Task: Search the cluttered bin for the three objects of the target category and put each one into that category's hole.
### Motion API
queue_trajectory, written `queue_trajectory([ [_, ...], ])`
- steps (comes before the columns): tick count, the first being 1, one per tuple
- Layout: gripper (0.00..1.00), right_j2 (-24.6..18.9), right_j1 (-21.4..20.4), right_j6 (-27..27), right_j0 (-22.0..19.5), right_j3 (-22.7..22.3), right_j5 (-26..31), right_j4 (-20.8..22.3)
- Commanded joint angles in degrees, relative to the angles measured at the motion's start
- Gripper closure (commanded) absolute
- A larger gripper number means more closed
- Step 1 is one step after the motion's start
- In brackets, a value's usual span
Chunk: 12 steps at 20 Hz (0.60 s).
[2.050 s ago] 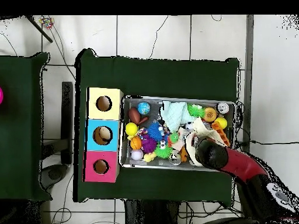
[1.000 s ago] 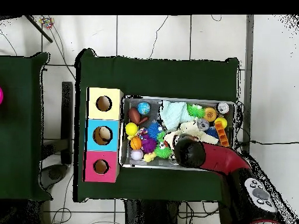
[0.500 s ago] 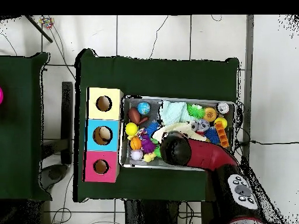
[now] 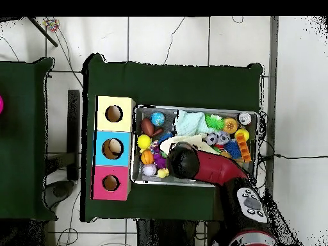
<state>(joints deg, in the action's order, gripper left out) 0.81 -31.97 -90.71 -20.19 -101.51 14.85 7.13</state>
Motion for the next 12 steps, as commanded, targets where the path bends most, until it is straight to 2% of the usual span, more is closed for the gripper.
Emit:
queue_trajectory([
  [1, 1.0, -3.3, 7.2, -17.5, 2.7, -3.7, -6.3, -5.8],
  [6, 1.0, -4.6, 11.5, -19.3, 4.7, -3.5, -12.5, -9.0],
  [12, 1.0, -5.9, 12.2, -20.8, 6.7, -4.2, -13.9, -13.0],
])
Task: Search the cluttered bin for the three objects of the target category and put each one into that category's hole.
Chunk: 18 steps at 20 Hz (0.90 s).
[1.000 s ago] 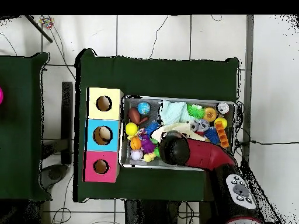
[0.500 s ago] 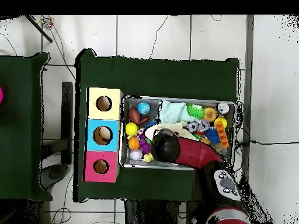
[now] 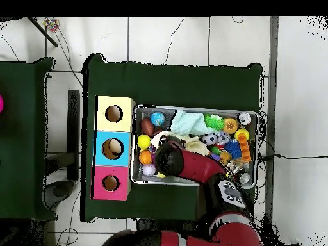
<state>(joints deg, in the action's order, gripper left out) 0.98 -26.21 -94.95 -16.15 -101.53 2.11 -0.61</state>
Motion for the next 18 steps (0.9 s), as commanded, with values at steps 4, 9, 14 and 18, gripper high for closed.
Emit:
queue_trajectory([
  [4, 1.0, -6.4, 6.3, -17.3, 3.6, -4.0, -0.8, -7.0],
  [9, 1.0, -6.9, 6.0, -17.9, 4.1, -3.8, -0.3, -8.7],
  [14, 1.0, -6.8, 5.7, -18.4, 5.0, -3.7, 0.5, -10.8],
  [18, 1.0, -6.1, 4.8, -18.6, 6.1, -3.7, 1.7, -12.8],
])
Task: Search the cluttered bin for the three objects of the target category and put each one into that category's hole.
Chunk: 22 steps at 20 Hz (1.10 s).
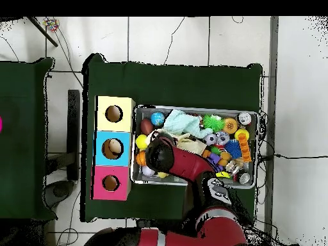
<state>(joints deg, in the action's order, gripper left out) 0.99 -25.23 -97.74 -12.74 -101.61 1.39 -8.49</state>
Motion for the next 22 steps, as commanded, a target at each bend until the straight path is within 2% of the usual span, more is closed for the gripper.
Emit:
queue_trajectory([
  [1, 1.0, -5.7, 3.9, -15.9, 3.2, -3.4, 2.5, -5.5],
  [11, 1.0, -5.3, 5.3, -15.6, 5.4, -2.1, 0.9, -9.7],
  [20, 1.0, -3.5, 5.9, -13.2, 5.8, -2.4, -0.6, -8.6],
  [21, 0.0, -3.6, 5.8, -13.1, 5.5, -2.6, -0.7, -8.4],
  [22, 0.0, -3.0, 5.7, -13.3, 5.9, -2.5, 0.0, -8.9],
])
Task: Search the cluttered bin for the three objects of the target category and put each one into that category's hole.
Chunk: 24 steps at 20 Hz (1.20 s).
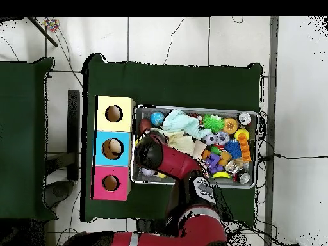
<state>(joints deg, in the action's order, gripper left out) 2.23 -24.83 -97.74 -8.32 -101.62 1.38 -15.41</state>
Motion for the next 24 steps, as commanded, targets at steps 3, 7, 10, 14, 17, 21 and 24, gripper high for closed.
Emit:
queue_trajectory([
  [3, 0.0, -0.1, 2.2, -12.6, 4.1, -2.6, 4.2, -2.3],
  [7, 0.0, 0.2, -4.5, -11.2, 3.0, -5.4, 11.9, -1.7],
  [10, 0.0, 2.3, -8.5, -10.1, 2.9, -6.1, 16.7, -1.0],
  [14, 0.0, 3.7, -9.5, -8.4, 1.6, -4.1, 20.4, 0.1],
  [17, 0.0, -1.4, -9.7, -7.6, -1.3, -4.8, 20.9, -0.9],
  [21, 0.0, 0.9, -8.6, -9.4, 0.9, -3.4, 18.7, -0.4],
  [24, 0.0, 2.0, -5.7, -9.8, 1.6, -1.9, 15.0, 0.4],
])
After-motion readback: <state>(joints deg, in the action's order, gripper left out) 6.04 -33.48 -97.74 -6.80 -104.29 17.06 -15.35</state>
